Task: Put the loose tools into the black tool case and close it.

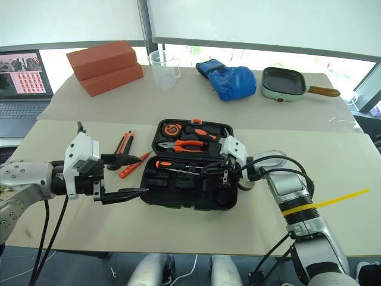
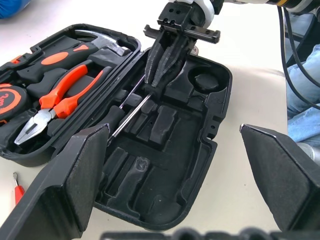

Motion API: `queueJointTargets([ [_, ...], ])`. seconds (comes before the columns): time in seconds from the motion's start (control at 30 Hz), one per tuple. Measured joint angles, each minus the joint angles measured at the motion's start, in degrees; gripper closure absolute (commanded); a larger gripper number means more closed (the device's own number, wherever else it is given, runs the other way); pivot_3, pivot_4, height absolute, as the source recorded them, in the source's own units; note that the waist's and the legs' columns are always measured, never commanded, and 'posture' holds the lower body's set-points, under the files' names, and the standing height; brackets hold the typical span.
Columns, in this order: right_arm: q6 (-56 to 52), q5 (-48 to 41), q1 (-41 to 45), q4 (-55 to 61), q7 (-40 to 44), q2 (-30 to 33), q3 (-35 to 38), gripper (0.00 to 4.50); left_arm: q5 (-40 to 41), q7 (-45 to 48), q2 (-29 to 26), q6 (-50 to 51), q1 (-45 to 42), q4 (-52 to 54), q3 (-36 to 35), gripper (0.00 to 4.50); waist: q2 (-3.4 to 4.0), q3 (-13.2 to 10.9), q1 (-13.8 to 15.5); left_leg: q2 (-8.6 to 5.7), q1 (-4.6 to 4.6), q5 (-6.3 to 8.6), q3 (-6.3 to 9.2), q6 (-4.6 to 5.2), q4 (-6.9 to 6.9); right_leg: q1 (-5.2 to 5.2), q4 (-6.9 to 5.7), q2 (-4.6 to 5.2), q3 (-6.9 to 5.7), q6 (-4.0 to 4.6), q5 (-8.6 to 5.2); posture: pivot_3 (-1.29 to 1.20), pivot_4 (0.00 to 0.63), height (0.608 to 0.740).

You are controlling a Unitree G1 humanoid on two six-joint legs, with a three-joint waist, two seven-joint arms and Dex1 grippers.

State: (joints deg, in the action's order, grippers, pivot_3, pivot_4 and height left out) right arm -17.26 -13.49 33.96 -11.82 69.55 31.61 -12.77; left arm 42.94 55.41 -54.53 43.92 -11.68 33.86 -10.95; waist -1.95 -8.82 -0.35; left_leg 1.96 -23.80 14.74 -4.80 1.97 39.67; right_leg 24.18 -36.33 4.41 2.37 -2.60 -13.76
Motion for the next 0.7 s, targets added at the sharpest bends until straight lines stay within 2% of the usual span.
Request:
queueJointTargets([
  [0.37, 3.2, 3.85, -0.42, 0.2, -1.67, -1.12, -1.27, 4.48, -0.11, 0.44, 0.0, -0.15, -0.26, -0.33, 0.71, 0.0, 0.0, 0.0, -0.35, 0.01, 0.05, 0.0, 0.01, -0.01, -0.01, -0.02, -0.04, -0.01, 0.0, 0.0, 0.0, 0.0, 0.15, 0.738],
  [0.53, 7.43, 8.3, 0.32, 1.01, -2.8, -1.06, -3.34, 4.48, -0.93, 0.41, 0.03, -0.57, -1.76, -1.06, 1.41, 0.0, -0.01, 0.03, -0.47, 0.01, 0.23, 0.0, -0.02, -0.01, -0.03, -0.1, -0.15, -0.01, 0.02, 0.02, -0.02, 0.0, 0.15, 0.738],
  [0.7, 5.38, 7.84, 0.44, 2.09, -3.59, -1.75, -2.77, 4.48, -1.68, 0.39, 0.17, -1.51, -2.08, -1.78, 2.9, 0.0, -0.02, 0.03, -0.62, 0.02, 0.34, -0.03, -0.04, -0.08, -0.02, -0.06, -0.43, -0.02, 0.06, 0.12, -0.08, 0.0, 0.15, 0.738],
])
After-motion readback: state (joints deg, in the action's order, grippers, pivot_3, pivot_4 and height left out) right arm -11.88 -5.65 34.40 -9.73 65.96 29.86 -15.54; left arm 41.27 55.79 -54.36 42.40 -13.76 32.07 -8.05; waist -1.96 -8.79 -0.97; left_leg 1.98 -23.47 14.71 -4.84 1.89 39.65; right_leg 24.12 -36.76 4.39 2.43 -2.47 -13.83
